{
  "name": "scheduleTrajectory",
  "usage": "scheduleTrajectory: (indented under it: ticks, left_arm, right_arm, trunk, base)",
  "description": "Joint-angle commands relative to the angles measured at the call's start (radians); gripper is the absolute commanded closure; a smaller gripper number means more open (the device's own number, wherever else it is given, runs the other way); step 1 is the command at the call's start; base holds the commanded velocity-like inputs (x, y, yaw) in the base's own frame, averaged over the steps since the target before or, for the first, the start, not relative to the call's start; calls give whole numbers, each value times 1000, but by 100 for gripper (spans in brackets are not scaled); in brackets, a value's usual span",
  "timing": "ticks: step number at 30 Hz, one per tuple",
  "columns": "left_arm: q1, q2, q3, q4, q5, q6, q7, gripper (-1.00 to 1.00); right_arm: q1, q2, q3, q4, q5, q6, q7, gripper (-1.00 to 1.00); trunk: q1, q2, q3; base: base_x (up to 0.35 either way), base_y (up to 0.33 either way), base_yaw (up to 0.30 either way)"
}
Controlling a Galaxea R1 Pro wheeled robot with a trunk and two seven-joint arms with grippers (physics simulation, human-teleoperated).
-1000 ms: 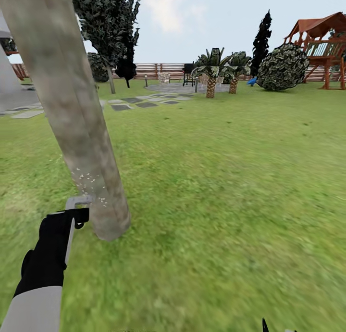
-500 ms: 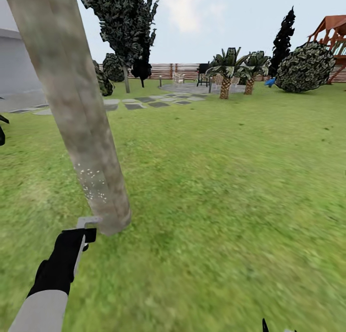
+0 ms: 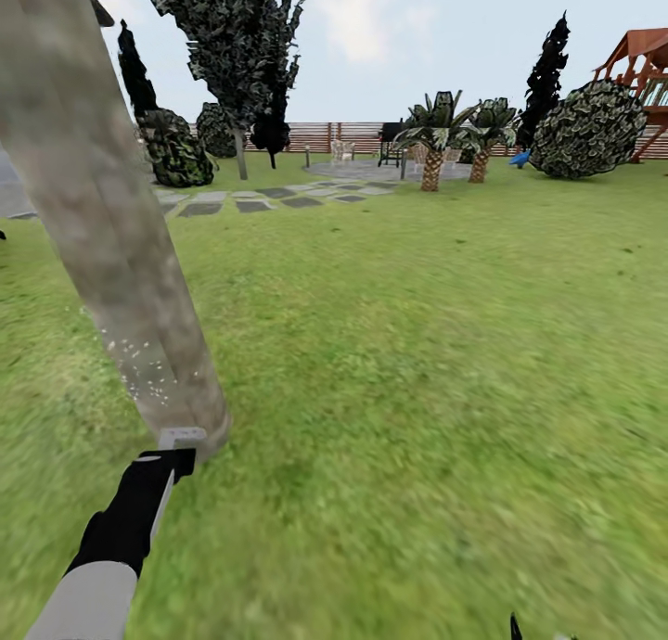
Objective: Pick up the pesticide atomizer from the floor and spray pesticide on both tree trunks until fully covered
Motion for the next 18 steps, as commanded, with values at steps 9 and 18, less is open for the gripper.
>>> scheduleTrajectory:
  ticks: [9, 18]
  left_arm:
    - [1, 19, 105, 2, 5, -1, 56, 100]
    - [1, 5, 88, 16, 6, -7, 47, 100]
  right_arm:
    - [0, 1, 0, -1, 0, -1, 0, -100]
    - [0, 2, -1, -1, 0, -1, 0, -100]
  trunk:
    - [0, 0, 0]
    - [0, 0, 0]
  base:
    - [115, -240, 28]
    - [0, -99, 268]
